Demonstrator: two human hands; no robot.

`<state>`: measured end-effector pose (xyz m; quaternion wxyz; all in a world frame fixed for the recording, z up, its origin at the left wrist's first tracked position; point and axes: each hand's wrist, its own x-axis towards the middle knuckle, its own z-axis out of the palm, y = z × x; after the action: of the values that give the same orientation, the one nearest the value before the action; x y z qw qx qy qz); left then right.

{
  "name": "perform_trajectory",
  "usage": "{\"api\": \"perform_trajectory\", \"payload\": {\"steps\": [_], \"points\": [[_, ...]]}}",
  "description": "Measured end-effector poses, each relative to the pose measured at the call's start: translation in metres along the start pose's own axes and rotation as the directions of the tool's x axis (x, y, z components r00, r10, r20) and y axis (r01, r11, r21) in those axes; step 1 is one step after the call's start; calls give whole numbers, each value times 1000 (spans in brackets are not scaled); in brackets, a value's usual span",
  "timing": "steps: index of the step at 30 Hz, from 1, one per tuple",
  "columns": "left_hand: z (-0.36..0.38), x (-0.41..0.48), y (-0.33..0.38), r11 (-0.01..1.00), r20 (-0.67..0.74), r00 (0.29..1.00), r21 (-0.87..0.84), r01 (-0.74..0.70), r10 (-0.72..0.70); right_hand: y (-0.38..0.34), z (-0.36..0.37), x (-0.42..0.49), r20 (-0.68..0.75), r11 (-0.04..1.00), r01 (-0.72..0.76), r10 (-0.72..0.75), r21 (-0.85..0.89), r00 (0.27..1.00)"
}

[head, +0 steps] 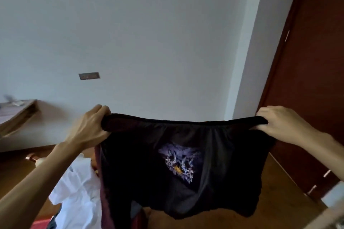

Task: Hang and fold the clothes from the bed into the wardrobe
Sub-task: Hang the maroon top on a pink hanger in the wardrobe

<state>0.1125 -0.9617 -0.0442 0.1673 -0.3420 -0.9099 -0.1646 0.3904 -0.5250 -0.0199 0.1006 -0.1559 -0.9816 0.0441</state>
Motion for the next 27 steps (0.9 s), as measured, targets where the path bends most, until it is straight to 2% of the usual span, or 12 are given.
{"api": "perform_trajectory", "payload": {"steps": [3,6,10,14,17,20,22,24,27], "points": [[14,23,57,994,124,991,108,33,-46,28,-18,-31,-4,953,-156,163,261,987],[41,39,124,984,292,947,155,92,-135,57,-20,-58,48,891,-288,290,350,956],[79,50,223,975,594,792,-53,215,-142,98,-10,-93,148,741,-541,530,397,835],[95,44,334,885,755,653,-342,317,58,112,-17,-137,188,526,-667,693,528,696],[91,28,417,758,784,540,-544,360,307,113,-32,-162,155,436,-650,745,622,648],[89,18,488,628,779,428,-624,465,458,110,-51,-182,36,458,-626,789,631,614],[92,15,530,534,762,407,-645,547,505,111,-63,-194,-73,493,-596,805,633,589],[90,13,566,480,741,405,-662,576,536,115,-76,-209,-171,503,-596,834,626,525],[70,11,616,398,701,366,-673,623,612,126,-92,-230,-240,482,-591,864,647,442]]}}
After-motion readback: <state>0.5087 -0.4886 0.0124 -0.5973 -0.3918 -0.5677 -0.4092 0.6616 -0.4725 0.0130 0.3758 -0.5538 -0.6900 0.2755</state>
